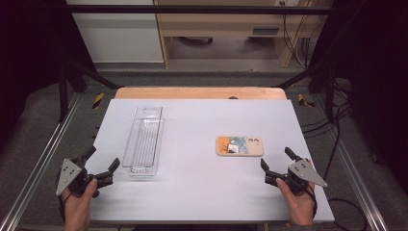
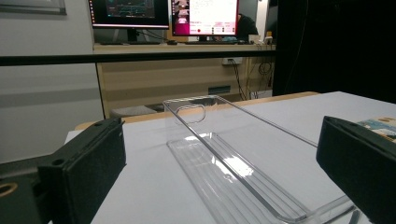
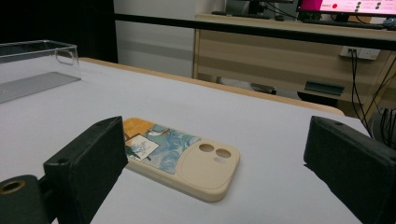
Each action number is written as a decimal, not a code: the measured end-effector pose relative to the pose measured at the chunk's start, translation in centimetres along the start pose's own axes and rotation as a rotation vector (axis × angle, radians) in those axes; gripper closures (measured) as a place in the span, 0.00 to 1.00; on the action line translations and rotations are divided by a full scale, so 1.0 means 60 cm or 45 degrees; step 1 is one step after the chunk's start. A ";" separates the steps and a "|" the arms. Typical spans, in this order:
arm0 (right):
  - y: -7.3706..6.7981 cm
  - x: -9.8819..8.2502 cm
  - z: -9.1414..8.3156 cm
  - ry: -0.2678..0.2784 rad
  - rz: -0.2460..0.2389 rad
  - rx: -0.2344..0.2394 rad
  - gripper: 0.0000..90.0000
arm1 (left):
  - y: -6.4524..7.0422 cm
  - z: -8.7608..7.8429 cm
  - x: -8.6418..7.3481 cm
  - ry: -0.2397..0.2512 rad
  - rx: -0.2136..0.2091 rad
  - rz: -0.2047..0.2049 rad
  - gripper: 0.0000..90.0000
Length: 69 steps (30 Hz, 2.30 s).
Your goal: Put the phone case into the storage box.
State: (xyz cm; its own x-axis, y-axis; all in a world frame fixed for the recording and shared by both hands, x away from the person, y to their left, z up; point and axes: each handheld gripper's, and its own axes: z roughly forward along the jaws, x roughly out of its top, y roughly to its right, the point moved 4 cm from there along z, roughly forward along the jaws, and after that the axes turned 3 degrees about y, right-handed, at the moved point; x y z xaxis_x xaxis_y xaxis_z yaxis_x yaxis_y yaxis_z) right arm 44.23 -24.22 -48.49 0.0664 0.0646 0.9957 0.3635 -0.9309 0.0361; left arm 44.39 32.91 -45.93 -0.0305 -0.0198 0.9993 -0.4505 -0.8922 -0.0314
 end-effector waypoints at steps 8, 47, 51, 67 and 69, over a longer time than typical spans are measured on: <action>-0.004 -0.001 0.002 -0.034 0.032 -0.007 0.07 | 0.001 -0.001 0.001 0.002 -0.001 -0.006 0.02; -0.009 0.063 0.153 -0.542 -0.044 0.092 0.38 | 0.001 -0.004 0.001 0.004 -0.005 -0.018 0.02; -0.004 0.064 0.164 -0.561 -0.050 0.095 0.50 | 0.002 -0.003 0.000 0.001 -0.007 -0.023 0.02; 0.004 0.024 0.229 -0.665 -0.039 0.090 1.00 | 0.002 -0.001 0.000 0.004 -0.009 -0.007 0.02; 0.003 0.015 0.237 -0.680 -0.034 0.081 1.00 | 0.003 0.000 0.000 0.004 -0.011 -0.006 0.02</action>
State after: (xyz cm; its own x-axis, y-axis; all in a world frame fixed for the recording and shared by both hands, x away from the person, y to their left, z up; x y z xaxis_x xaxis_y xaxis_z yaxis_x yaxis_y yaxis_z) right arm 57.58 -19.21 -48.79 0.5138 0.2774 0.8118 0.4263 -0.9037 0.0390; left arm 44.29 32.78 -45.91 -0.0311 -0.0141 0.9994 -0.4586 -0.8882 -0.0268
